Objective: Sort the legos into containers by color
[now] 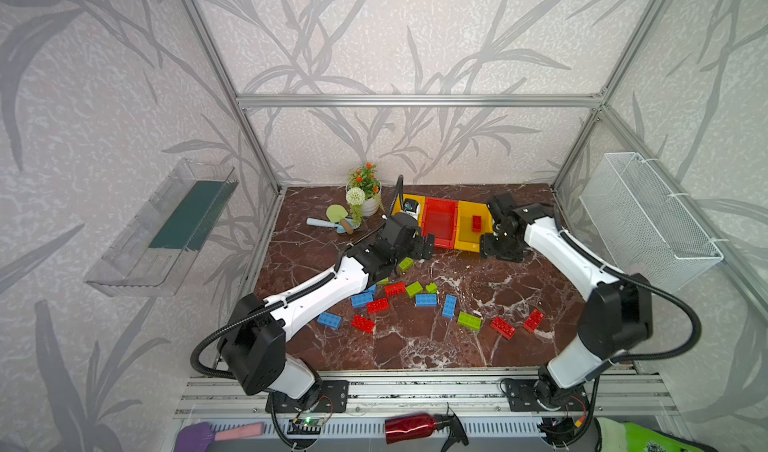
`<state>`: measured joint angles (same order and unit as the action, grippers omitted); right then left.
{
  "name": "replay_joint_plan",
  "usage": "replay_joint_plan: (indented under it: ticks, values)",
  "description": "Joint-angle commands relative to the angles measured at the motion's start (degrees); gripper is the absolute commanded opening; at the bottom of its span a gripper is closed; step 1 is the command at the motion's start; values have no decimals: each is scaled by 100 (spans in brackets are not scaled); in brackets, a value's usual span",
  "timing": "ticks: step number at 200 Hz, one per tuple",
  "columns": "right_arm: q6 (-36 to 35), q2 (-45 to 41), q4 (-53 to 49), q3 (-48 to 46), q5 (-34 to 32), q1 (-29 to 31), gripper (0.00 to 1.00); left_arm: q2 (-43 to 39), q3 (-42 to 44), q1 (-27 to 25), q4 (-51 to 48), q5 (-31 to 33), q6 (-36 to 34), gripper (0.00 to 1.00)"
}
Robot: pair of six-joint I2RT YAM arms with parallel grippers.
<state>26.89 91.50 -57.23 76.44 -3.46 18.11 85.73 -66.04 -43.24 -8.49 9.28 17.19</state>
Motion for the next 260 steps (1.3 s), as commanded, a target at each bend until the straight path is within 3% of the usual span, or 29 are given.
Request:
replay_joint_plan:
  ticks: [1,22,29,89,183,260]
  values:
    - [698,-899,-56,-1137,63,138,83,-116,139,-300,156,119,329,99]
    - [1361,-1738,-216,-1955,-46,489,92,-123,195,-642,142,253,428,99]
    - [1572,-1991,-268,-2198,-66,603,100,-125,215,-748,120,299,479,99]
    - [2567,-3393,-225,-3599,138,797,100,-341,337,-1407,-300,606,803,99]
    - [3378,-3180,682,-4325,346,843,95,-1150,809,-1573,-708,985,953,99]
    - [3843,-2847,1233,-4432,286,843,93,-1177,776,-1562,-890,1337,809,99]
